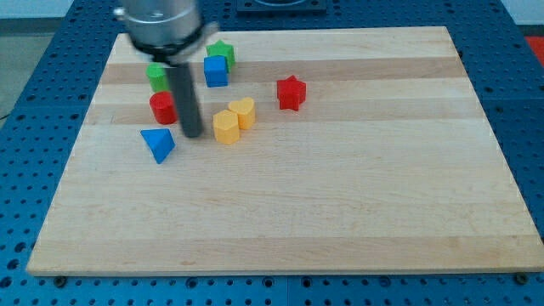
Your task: Place the hexagon below the heart
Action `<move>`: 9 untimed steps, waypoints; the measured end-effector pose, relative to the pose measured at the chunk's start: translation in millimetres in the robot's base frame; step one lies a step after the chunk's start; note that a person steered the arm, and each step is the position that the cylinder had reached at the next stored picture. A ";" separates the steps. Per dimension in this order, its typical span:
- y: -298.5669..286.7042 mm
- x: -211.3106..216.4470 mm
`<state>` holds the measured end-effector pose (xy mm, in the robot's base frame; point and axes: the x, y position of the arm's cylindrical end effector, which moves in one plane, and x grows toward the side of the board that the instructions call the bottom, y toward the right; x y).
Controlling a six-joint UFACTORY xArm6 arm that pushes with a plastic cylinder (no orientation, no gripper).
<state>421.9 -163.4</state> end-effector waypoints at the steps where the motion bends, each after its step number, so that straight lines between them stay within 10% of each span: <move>1: -59.2 -2.4; 4: 100.9 -21.9; 9: 73.5 41.3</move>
<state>463.2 -89.9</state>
